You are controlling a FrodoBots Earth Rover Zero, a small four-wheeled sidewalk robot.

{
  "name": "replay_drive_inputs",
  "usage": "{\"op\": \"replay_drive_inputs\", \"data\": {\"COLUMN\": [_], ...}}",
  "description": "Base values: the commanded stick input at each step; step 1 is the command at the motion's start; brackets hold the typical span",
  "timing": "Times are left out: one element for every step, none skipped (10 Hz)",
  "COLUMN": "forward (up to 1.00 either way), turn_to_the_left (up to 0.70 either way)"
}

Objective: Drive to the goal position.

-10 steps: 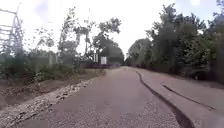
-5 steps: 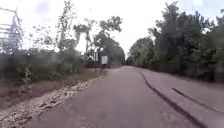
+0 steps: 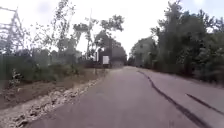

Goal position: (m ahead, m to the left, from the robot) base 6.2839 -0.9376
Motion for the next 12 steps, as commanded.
{"op": "replay_drive_inputs", "data": {"forward": [1.00, 1.00, 1.00, 1.00, 1.00, 1.00, 1.00, 1.00, 1.00, 1.00, 1.00, 1.00], "turn_to_the_left": [-0.40, -0.40, -0.40, -0.40, -0.40, 0.00, 0.00, 0.00, 0.00, 0.00, 0.00, 0.00]}}
